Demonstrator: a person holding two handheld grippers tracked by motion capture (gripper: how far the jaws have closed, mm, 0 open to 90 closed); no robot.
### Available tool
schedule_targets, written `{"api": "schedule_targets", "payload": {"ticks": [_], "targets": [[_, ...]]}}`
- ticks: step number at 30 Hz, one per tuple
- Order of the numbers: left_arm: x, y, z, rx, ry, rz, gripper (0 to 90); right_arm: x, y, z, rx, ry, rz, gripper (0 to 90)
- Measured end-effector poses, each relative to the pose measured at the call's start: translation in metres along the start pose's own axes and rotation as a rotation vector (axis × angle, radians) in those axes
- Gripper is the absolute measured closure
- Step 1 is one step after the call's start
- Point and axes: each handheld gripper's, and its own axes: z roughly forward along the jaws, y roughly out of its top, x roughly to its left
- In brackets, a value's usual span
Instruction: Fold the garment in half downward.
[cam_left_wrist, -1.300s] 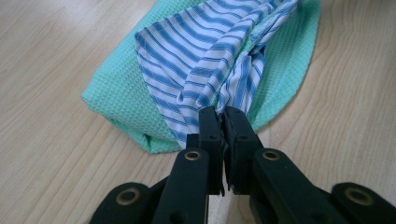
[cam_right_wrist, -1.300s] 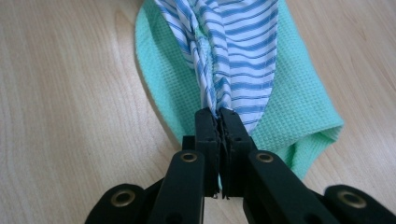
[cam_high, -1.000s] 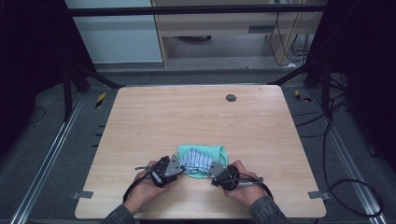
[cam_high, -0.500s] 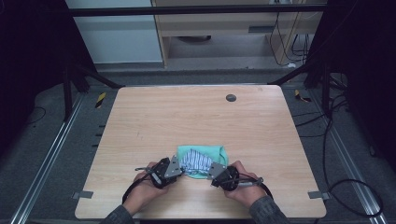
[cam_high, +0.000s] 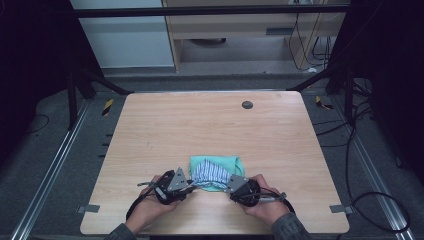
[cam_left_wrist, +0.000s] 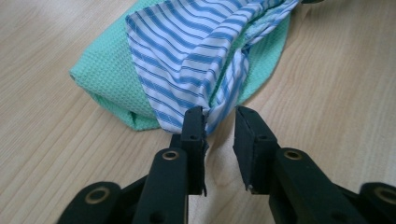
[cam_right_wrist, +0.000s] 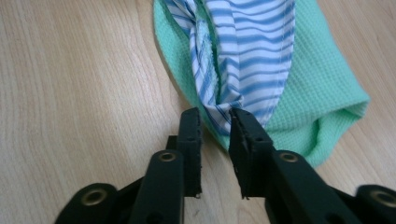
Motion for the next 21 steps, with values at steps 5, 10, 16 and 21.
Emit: {"api": "schedule_targets", "payload": {"ticks": [5, 10, 16, 21], "targets": [[0.000, -0.002, -0.004, -0.004, 0.007, -0.010, 68.2, -0.002, -0.005, -0.006, -0.003, -0.012, 0.043, 59.2], [0.006, -0.003, -0.007, -0.002, 0.034, -0.030, 59.5, -0.007, -0.013, -0.008, 0.011, -0.020, 0.101, 37.8], [0.022, -0.007, -0.010, 0.020, 0.091, -0.097, 32.7, -0.020, -0.026, -0.008, 0.028, -0.086, 0.193, 18.0], [0.040, -0.017, -0.013, 0.054, 0.130, -0.168, 16.4, -0.035, -0.038, -0.008, 0.046, -0.121, 0.290, 10.4]]}}
